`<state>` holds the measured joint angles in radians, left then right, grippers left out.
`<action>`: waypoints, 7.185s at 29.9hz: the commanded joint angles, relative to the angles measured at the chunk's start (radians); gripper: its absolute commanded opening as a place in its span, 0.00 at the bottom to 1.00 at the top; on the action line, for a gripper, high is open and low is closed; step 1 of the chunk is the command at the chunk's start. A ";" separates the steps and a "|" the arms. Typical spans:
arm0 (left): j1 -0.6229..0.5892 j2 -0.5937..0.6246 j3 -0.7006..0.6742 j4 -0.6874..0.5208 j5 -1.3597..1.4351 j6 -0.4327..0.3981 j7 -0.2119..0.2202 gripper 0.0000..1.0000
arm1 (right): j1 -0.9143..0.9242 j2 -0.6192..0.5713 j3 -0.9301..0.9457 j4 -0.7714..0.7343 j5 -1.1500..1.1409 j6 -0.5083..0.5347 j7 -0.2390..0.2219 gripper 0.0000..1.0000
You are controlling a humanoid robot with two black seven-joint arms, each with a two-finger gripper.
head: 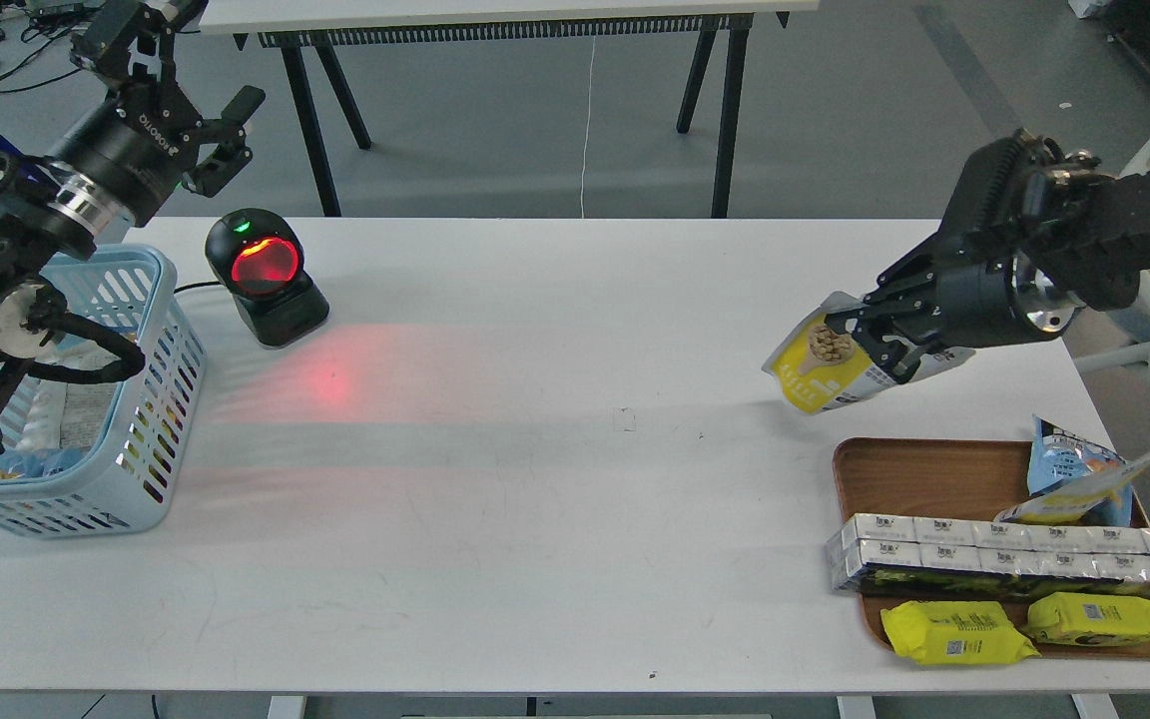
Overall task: Scan snack and place in basket
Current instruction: 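Lift the snack bag and carry it toward the scanner, then set the snack bag down on the table and withdraw the right gripper, then reach the left gripper to the snack bag and grasp it, then lift the snack bag and hold it in front of the scanner, then carry the snack bag over the blue basket and release it inside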
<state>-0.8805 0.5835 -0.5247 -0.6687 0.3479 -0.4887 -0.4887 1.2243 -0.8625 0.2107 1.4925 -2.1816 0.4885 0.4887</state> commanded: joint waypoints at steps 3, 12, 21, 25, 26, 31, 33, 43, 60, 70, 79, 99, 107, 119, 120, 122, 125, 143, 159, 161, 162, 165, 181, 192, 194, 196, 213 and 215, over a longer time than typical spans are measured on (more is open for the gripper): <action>-0.009 -0.005 -0.011 0.032 -0.006 0.000 0.000 1.00 | 0.050 0.215 0.032 -0.067 0.000 0.000 0.000 0.00; -0.035 -0.005 -0.014 0.072 -0.015 0.000 0.000 1.00 | 0.093 0.638 -0.039 -0.291 0.000 0.000 0.000 0.00; -0.023 -0.001 -0.011 0.081 -0.026 0.000 0.000 1.00 | 0.109 0.863 -0.106 -0.498 0.000 0.000 0.000 0.00; -0.025 0.007 -0.012 0.083 -0.027 0.000 0.000 1.00 | 0.116 0.863 -0.112 -0.518 0.000 0.000 0.000 0.00; -0.026 0.007 -0.012 0.086 -0.027 0.000 0.000 1.00 | 0.116 0.863 -0.113 -0.522 0.000 0.000 0.000 0.02; -0.028 0.003 -0.037 0.132 -0.029 0.000 0.000 1.00 | 0.116 0.863 -0.109 -0.522 0.000 0.000 0.000 0.59; -0.028 0.001 -0.043 0.144 -0.029 0.000 0.000 1.00 | 0.115 0.863 -0.108 -0.520 0.000 0.000 0.000 0.70; -0.028 -0.025 -0.044 0.224 -0.029 0.000 0.000 1.00 | 0.145 0.863 -0.016 -0.550 0.000 0.000 0.000 0.94; -0.044 -0.053 -0.158 0.225 -0.095 0.000 0.000 1.00 | 0.152 0.745 0.447 -1.014 0.972 0.000 0.000 0.97; -0.046 -0.076 -0.230 0.137 -0.096 0.000 0.000 1.00 | 0.006 0.582 0.260 -1.000 1.669 0.000 0.000 0.97; -0.269 -0.031 -0.115 0.086 -0.023 0.000 0.000 1.00 | -0.190 0.531 0.271 -0.937 1.846 0.000 0.000 0.97; -1.149 -0.122 1.132 -0.577 0.703 0.000 0.000 1.00 | -0.425 0.430 0.349 -0.850 2.064 0.000 0.000 0.97; -1.195 -0.361 1.368 -0.601 0.760 0.000 0.000 0.99 | -0.427 0.419 0.351 -0.842 2.065 0.000 0.000 0.97; -1.036 -0.487 1.474 -0.500 0.760 0.000 0.000 0.97 | -0.442 0.379 0.360 -0.834 2.065 0.000 0.000 0.97; -1.020 -0.487 1.477 -0.490 0.761 0.000 0.000 0.97 | -0.444 0.379 0.360 -0.834 2.065 0.000 0.000 0.97; -0.991 -0.488 1.494 -0.470 0.761 0.000 0.000 0.93 | -0.445 0.379 0.361 -0.833 2.065 0.000 0.000 0.97; -0.953 -0.493 1.525 -0.440 0.763 0.000 0.000 0.83 | -0.456 0.379 0.361 -0.824 2.065 0.000 0.000 0.97; -0.953 -0.470 1.600 -0.491 0.777 0.096 0.000 0.00 | -0.482 0.378 0.369 -0.804 2.065 0.000 0.000 0.97; -1.051 -0.235 1.597 -0.479 0.821 0.096 0.000 0.00 | -0.488 0.378 0.369 -0.796 2.065 0.000 0.000 0.97; -1.051 -0.202 1.597 -0.474 0.852 0.094 0.000 0.00 | -0.488 0.378 0.368 -0.796 2.065 0.000 0.000 0.97; -1.051 -0.185 1.598 -0.468 0.861 0.096 0.000 0.00 | -0.488 0.378 0.368 -0.796 2.065 0.000 0.000 0.97; -1.039 -0.142 1.600 -0.434 0.882 0.096 0.000 0.00 | -0.488 0.378 0.368 -0.796 2.065 0.000 0.000 0.97; -1.170 0.188 1.586 -0.397 0.987 0.082 0.000 0.00 | -0.485 0.389 0.368 -0.799 2.064 0.000 0.000 0.97; -1.221 0.485 1.588 -0.492 1.269 0.081 0.000 0.00 | -0.482 0.393 0.366 -0.802 2.064 0.000 0.000 0.97; -1.216 0.521 1.586 -0.518 1.318 0.070 0.000 0.00 | -0.483 0.393 0.366 -0.802 2.064 0.000 0.000 0.97; -1.209 0.542 1.586 -0.526 1.352 0.056 0.000 0.00 | -0.483 0.393 0.366 -0.801 2.064 0.000 0.000 0.97; -0.905 0.513 1.427 -0.515 1.361 0.047 0.000 0.00 | -0.486 0.392 0.365 -0.799 2.064 0.000 0.000 0.97; -0.876 0.490 1.389 -0.511 1.361 0.038 0.000 0.01 | -0.486 0.390 0.365 -0.799 2.064 0.000 0.000 0.97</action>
<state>-1.8073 1.1043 0.9198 -1.1854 1.7090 -0.4394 -0.4886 0.7380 -0.4706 0.5766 0.6932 -0.1182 0.4887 0.4887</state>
